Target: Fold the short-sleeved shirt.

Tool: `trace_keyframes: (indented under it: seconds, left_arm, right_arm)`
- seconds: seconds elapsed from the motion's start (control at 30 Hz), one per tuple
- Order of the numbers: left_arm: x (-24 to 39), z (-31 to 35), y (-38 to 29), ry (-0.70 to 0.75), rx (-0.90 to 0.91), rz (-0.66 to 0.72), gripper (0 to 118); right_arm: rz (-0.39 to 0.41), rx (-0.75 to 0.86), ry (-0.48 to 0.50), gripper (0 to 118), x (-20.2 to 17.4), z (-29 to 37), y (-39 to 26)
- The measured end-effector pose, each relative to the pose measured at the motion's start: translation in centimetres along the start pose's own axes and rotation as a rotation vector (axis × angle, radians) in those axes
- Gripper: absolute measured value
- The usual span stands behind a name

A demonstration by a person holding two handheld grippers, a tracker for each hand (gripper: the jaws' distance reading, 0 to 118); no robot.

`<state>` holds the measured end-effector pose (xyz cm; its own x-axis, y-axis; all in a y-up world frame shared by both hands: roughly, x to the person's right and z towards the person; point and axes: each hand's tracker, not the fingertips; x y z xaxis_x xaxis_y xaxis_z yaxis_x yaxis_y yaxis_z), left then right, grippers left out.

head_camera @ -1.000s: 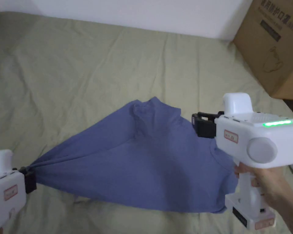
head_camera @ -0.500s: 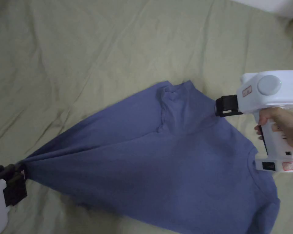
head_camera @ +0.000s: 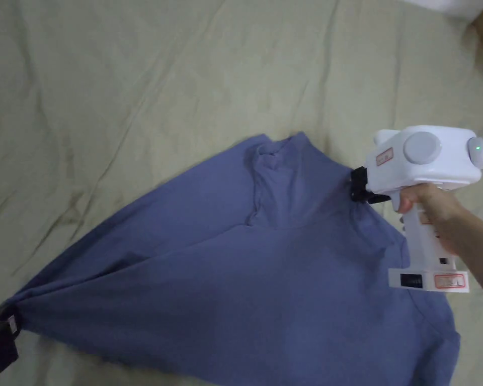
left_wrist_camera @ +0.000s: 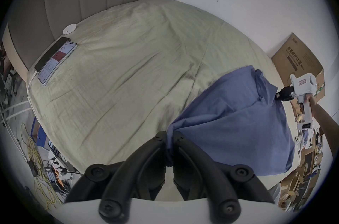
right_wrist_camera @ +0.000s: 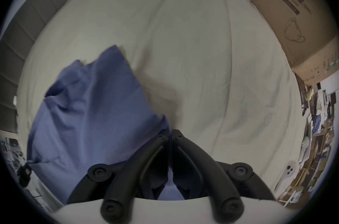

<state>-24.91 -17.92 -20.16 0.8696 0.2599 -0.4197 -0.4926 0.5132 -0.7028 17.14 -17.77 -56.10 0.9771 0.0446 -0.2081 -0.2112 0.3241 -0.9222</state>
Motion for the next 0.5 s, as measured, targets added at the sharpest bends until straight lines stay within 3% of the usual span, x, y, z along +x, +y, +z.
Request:
trace_keyframes:
  seconds: [0.33, 0.5]
  left_arm:
    - [0.1, 4.4, 3.2, -0.139, 0.183, -0.040, 4]
    - [2.5, 9.9, 6.5, -0.229, 0.323, -0.082, 4]
  right_arm:
    - [-0.125, 0.289, 0.147, 1, 1.9, 18.0, -4.1]
    - [-0.140, 0.477, 0.105, 1, 3.8, 29.7, -8.8]
